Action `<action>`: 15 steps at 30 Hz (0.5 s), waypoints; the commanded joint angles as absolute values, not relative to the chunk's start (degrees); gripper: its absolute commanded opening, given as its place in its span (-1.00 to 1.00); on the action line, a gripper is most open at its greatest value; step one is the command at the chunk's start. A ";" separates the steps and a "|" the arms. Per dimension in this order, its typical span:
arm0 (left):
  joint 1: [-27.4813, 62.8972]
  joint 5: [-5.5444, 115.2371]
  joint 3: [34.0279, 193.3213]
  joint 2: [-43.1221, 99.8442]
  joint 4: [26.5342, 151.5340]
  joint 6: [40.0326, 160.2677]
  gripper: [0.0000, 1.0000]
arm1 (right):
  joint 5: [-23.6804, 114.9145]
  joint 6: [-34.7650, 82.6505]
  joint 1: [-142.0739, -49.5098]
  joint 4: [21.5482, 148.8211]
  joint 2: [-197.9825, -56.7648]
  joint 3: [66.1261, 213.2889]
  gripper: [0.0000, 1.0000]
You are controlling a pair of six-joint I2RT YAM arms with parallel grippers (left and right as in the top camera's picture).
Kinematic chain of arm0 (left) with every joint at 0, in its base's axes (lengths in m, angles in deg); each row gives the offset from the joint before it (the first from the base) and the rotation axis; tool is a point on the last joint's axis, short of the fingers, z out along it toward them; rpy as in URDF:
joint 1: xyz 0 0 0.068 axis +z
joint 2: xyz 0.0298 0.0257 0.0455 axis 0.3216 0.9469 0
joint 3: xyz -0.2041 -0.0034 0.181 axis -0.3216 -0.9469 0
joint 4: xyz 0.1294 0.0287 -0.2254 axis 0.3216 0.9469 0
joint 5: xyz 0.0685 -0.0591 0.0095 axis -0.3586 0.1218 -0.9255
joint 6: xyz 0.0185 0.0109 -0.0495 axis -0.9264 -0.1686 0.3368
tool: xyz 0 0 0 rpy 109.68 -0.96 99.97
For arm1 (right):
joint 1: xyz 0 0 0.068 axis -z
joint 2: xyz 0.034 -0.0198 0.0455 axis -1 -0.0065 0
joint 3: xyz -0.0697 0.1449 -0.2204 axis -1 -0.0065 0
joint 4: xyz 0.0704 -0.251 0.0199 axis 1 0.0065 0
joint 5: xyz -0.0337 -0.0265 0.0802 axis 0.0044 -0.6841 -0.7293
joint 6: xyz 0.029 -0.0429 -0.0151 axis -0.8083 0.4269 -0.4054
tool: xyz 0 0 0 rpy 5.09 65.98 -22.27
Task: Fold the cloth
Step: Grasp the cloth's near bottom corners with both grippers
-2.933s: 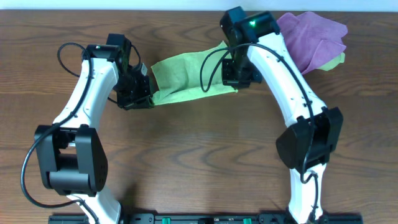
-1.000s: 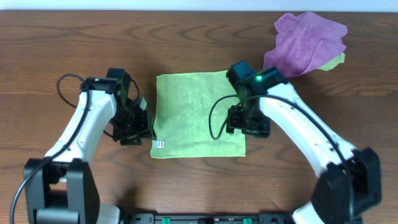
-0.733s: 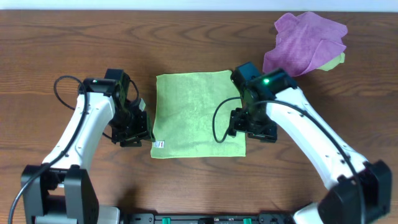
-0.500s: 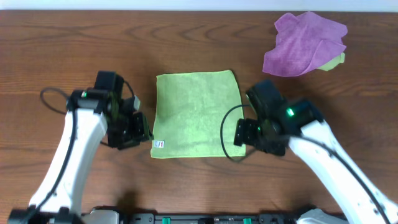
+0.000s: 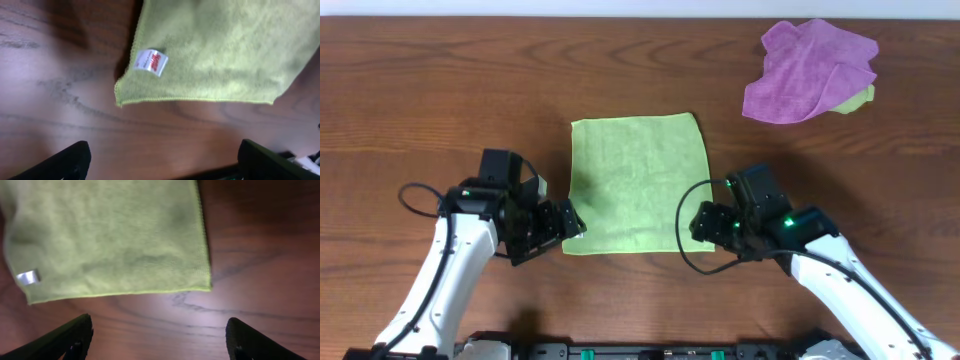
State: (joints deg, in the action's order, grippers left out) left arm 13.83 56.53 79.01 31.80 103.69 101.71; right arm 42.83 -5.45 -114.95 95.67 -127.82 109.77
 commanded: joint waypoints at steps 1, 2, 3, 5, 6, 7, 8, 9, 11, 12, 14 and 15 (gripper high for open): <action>13.98 56.66 75.16 31.34 100.67 105.71 0.91 | 42.68 -6.96 -112.72 94.29 -127.54 107.26 0.66; 13.98 56.70 74.09 31.32 99.32 107.02 0.90 | 42.70 -6.94 -112.28 93.89 -127.54 106.89 0.66; 13.98 56.68 72.93 31.34 98.01 108.53 0.91 | 42.70 -6.92 -111.82 93.44 -127.54 106.56 0.66; 13.98 56.68 71.01 31.32 95.47 110.76 0.90 | 42.70 -6.90 -110.97 92.26 -127.54 105.88 0.65; 13.98 56.68 70.11 31.32 94.05 111.92 0.91 | 42.70 -6.92 -110.67 91.42 -127.54 105.49 0.65; 13.98 56.68 69.33 31.32 92.61 112.95 0.91 | 42.68 -6.92 -110.47 90.57 -127.54 105.10 0.65; 13.98 56.68 68.58 31.32 91.10 114.30 0.91 | 42.68 -6.92 -110.27 89.48 -127.63 104.59 0.65; 13.98 56.68 67.97 31.32 89.44 115.50 0.91 | 42.66 -6.94 -110.16 88.28 -127.76 104.03 0.66; 13.98 56.64 67.40 31.34 87.14 116.95 0.90 | 42.66 -6.94 -110.16 86.88 -128.37 103.33 0.66; 13.98 56.62 67.21 31.32 85.96 117.60 0.91 | 42.66 -6.94 -110.16 86.42 -128.87 103.15 0.66; 13.98 55.85 66.84 31.34 83.89 119.46 0.91 | 42.66 -6.92 -110.16 85.61 -130.25 103.15 0.66; 13.98 54.74 66.49 31.34 82.71 121.10 0.90 | 42.63 -6.94 -110.16 84.50 -131.52 103.15 0.65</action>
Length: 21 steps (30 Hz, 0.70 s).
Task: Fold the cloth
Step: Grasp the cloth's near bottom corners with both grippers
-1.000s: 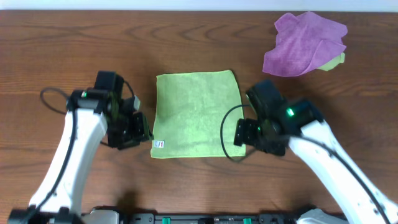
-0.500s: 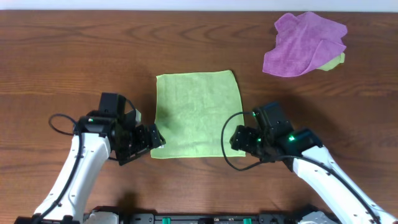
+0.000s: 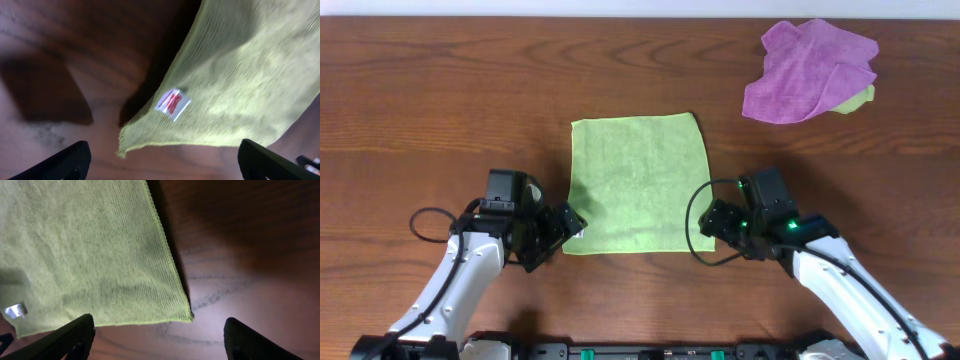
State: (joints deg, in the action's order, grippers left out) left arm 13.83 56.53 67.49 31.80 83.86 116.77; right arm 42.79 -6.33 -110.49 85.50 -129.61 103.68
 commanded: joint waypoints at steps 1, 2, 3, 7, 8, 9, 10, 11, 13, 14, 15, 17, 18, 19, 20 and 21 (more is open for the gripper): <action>13.98 54.32 66.20 31.34 81.85 121.65 0.91 | 42.42 -6.94 -110.16 83.62 -132.46 103.15 0.65; 13.98 54.17 65.76 31.34 80.91 122.19 0.90 | 42.17 -6.94 -110.16 82.88 -133.26 103.15 0.65; 13.98 54.08 65.37 31.37 80.13 122.94 0.91 | 41.69 -6.94 -110.16 82.00 -134.23 103.15 0.65; 13.96 53.99 64.56 32.04 78.82 124.01 0.90 | 40.54 -7.36 -110.16 81.06 -137.05 103.15 0.63; 13.96 53.99 64.56 32.33 78.68 124.01 0.90 | 40.54 -7.36 -110.16 81.11 -137.26 103.15 0.63; 13.96 54.02 64.56 32.81 78.38 124.03 0.90 | 40.51 -7.33 -110.16 81.13 -137.46 103.15 0.63; 13.94 54.02 64.56 33.20 78.20 124.03 0.91 | 40.49 -7.33 -110.16 81.13 -137.50 103.15 0.63; 13.92 53.99 64.54 33.81 77.83 124.03 0.91 | 40.34 -7.36 -110.16 81.11 -137.50 103.15 0.62; 13.87 54.08 64.54 35.41 76.52 124.07 0.91 | 39.86 -7.36 -110.16 81.20 -137.50 103.15 0.62; 13.87 54.10 64.54 36.20 75.73 124.18 0.91 | 39.66 -7.36 -110.16 81.39 -137.50 103.15 0.61; 13.87 54.39 64.54 36.96 74.88 124.20 0.92 | 39.51 -7.38 -110.18 81.61 -137.50 103.15 0.61; 13.87 55.39 64.54 38.25 73.40 124.20 0.93 | 39.20 -7.38 -110.23 81.96 -137.50 103.15 0.60; 13.87 55.46 64.54 38.84 72.85 124.25 0.93 | 39.20 -7.38 -110.23 81.96 -137.50 103.13 0.59; 13.87 55.70 64.54 39.28 72.48 124.33 0.93 | 39.20 -7.38 -110.27 81.96 -137.50 103.13 0.59; 13.87 55.79 64.54 39.69 72.08 124.40 0.94 | 39.20 -7.38 -110.29 81.96 -137.50 103.11 0.59; 13.87 55.98 64.54 40.02 71.71 124.60 0.96 | 39.20 -7.40 -110.29 81.98 -137.53 103.11 0.58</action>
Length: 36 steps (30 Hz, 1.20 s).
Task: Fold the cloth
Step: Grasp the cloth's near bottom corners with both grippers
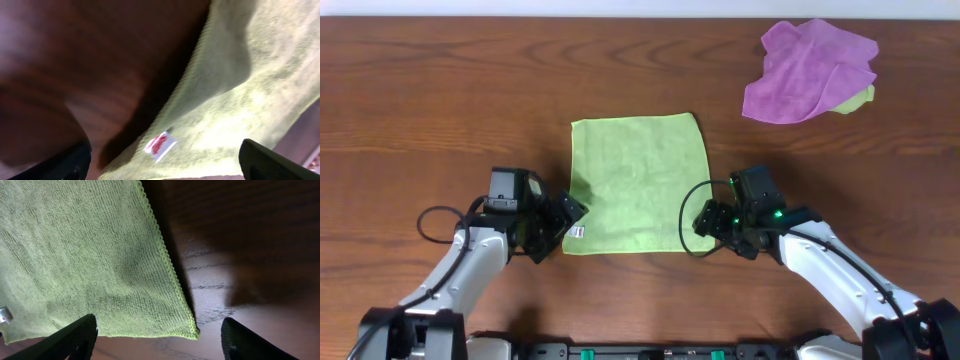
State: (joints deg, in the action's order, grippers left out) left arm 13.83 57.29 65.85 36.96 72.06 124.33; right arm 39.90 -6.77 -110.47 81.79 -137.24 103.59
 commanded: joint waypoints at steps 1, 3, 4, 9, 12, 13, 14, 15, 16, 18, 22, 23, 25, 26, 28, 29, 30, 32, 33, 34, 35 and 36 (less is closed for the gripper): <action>13.87 56.42 64.54 40.31 71.34 124.84 0.98 | 39.20 -7.40 -110.29 81.98 -137.57 103.09 0.57; 13.85 57.21 64.54 40.66 70.77 125.27 1.00 | 39.01 -8.45 -110.36 82.00 -137.94 103.00 0.57; 13.85 57.32 64.54 40.72 70.79 125.54 1.00 | 39.01 -8.89 -110.45 81.94 -138.12 102.87 0.57; 13.85 58.41 64.54 40.72 70.88 125.54 0.80 | 38.33 -10.55 -111.45 81.68 -139.89 102.10 0.51; 13.85 58.41 64.54 40.72 71.69 125.56 0.72 | 38.33 -11.42 -111.85 81.09 -140.15 102.08 0.49; 13.85 58.43 64.54 40.72 72.19 125.65 0.67 | 38.33 -11.44 -111.85 80.98 -140.15 102.08 0.49; 13.81 58.80 64.54 40.72 72.89 125.65 0.61 | 38.26 -11.44 -111.85 80.96 -140.15 102.08 0.48; 13.76 58.96 64.54 40.72 73.42 125.65 0.58 | 38.15 -11.44 -111.85 80.96 -140.15 102.08 0.48; 13.63 59.02 64.54 40.72 73.96 125.65 0.57 | 38.09 -11.47 -111.85 80.96 -140.15 102.08 0.48; 13.22 59.02 64.54 40.72 74.71 125.62 0.49 | 37.54 -11.44 -111.85 80.98 -140.15 102.08 0.48; 11.64 59.65 64.54 40.72 74.73 125.62 0.31 | 37.56 -11.44 -111.85 80.82 -140.15 102.08 0.48; 11.36 59.39 64.54 40.72 74.73 125.65 0.28 | 37.56 -11.47 -111.85 80.82 -140.15 102.08 0.48; 11.07 58.74 64.54 40.72 74.71 125.65 0.16 | 37.56 -11.44 -111.85 80.82 -140.15 102.06 0.48; 11.07 58.72 64.54 40.72 74.69 125.65 0.07 | 37.56 -11.47 -111.85 80.82 -140.17 102.06 0.48; 11.07 58.17 64.54 40.72 74.69 125.62 -0.06 | 37.58 -11.44 -111.85 80.21 -140.19 101.91 0.49; 11.07 57.91 64.52 40.72 74.60 125.62 -0.13 | 37.58 -11.44 -111.85 79.60 -140.19 101.69 0.49; 11.07 57.64 64.54 40.72 74.51 125.62 -0.22 | 37.58 -11.47 -111.85 78.92 -140.19 101.45 0.49; 11.07 57.05 64.52 40.72 74.47 125.62 -0.34 | 37.56 -12.12 -111.85 77.79 -140.19 100.62 0.49; 11.07 56.86 64.52 40.72 74.44 125.62 -0.41 | 37.56 -12.14 -111.85 77.37 -140.19 100.16 0.49; 11.05 56.70 64.47 40.74 74.40 125.62 -0.48 | 37.56 -12.36 -111.85 77.20 -140.19 99.68 0.48; 11.05 56.66 64.28 40.83 74.05 125.65 -0.58 | 37.54 -12.54 -111.85 77.13 -140.19 99.04 0.47; 11.05 56.66 64.10 40.98 73.90 125.65 -0.67 | 37.50 -12.54 -111.85 77.06 -140.19 98.61 0.44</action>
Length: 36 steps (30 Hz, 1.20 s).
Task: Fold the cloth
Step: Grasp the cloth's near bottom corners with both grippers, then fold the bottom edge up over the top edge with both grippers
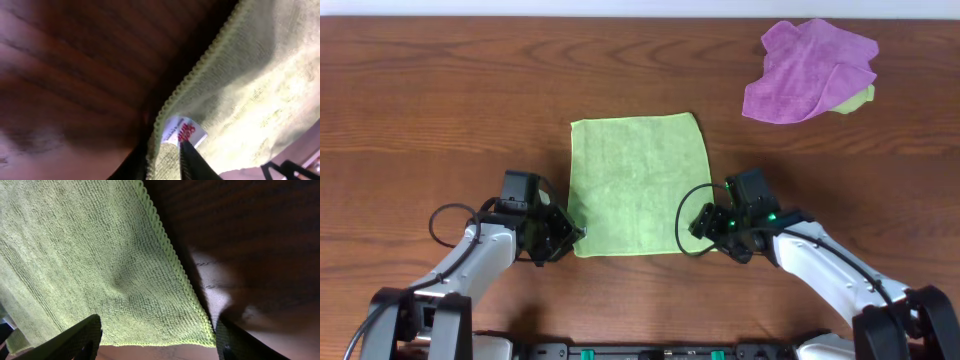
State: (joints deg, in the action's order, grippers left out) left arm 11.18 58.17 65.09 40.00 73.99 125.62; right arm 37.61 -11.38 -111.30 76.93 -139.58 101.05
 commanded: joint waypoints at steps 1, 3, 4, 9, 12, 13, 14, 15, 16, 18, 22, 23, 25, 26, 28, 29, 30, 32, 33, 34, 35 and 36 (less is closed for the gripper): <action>11.05 56.68 63.93 41.22 73.79 125.65 -0.75 | 37.17 -12.54 -111.85 77.02 -140.19 98.43 0.42; 11.05 56.81 63.86 42.08 73.75 125.65 -0.88 | 37.10 -12.54 -111.85 76.78 -140.19 98.15 0.36; 11.05 56.90 63.86 42.62 73.50 125.65 -0.88 | 37.10 -12.51 -111.85 76.50 -140.19 98.02 0.31; 11.05 57.95 63.86 44.09 71.80 125.60 -0.88 | 37.15 -12.51 -112.22 72.80 -140.43 96.81 0.04; 11.05 57.97 63.86 44.09 71.52 125.41 -0.89 | 37.17 -12.76 -112.20 72.23 -141.59 96.53 -0.35; 11.05 57.97 63.86 44.09 71.47 125.38 -0.88 | 37.15 -12.73 -112.20 72.08 -142.16 96.53 -0.48; 11.05 57.97 63.86 44.09 71.45 125.38 -0.88 | 37.13 -12.76 -112.20 71.99 -142.55 96.53 -0.70; 11.05 58.02 63.86 44.09 71.45 125.36 -0.88 | 37.13 -12.76 -112.20 71.86 -142.82 96.53 -0.93; 11.05 58.47 63.86 44.09 71.38 125.06 -0.88 | 37.15 -12.76 -112.20 71.75 -142.86 96.53 -0.97; 11.05 59.55 63.86 44.09 71.17 124.03 -0.88 | 37.15 -12.73 -112.15 71.10 -142.73 96.55 -0.97; 11.07 61.84 63.86 44.07 70.58 122.39 -0.88 | 36.93 -12.73 -112.11 70.18 -142.25 96.86 -0.97; 11.07 62.91 63.86 44.07 70.58 122.11 -0.89 | 36.01 -12.71 -112.11 70.18 -141.74 97.36 -0.97; 11.12 64.11 63.86 44.02 70.58 121.93 -0.88 | 35.62 -12.69 -112.11 70.77 -141.07 98.10 -0.98; 11.12 64.88 63.91 43.98 70.58 121.93 -0.88 | 35.62 -12.71 -112.11 71.64 -140.61 98.56 -0.97; 11.25 66.36 64.06 43.74 70.66 120.88 -0.88 | 35.90 -12.69 -112.11 74.35 -139.38 99.48 -0.97; 11.38 66.80 64.15 43.52 70.77 120.51 -0.89 | 36.34 -12.69 -112.11 75.73 -138.79 99.79 -0.97; 11.62 67.02 64.30 43.10 71.17 120.07 -0.88 | 36.73 -12.69 -112.11 77.11 -138.09 100.07 -0.97; 12.41 67.26 64.82 41.86 72.65 118.91 -0.88 | 37.30 -12.43 -112.11 79.69 -136.41 100.57 -0.97; 12.93 67.30 65.20 41.03 74.01 117.91 -0.88 | 37.39 -12.25 -112.11 80.76 -135.34 100.70 -0.98; 13.52 67.26 65.70 40.13 75.87 116.90 -0.88 | 37.39 -12.30 -112.11 81.52 -134.49 100.70 -0.97; 14.03 67.24 66.14 39.30 77.55 115.99 -0.88 | 37.37 -12.27 -112.11 82.20 -133.53 100.70 -0.97; 14.46 67.24 66.55 38.36 79.54 115.11 -0.88 | 37.34 -12.30 -112.11 82.75 -132.76 100.70 -0.97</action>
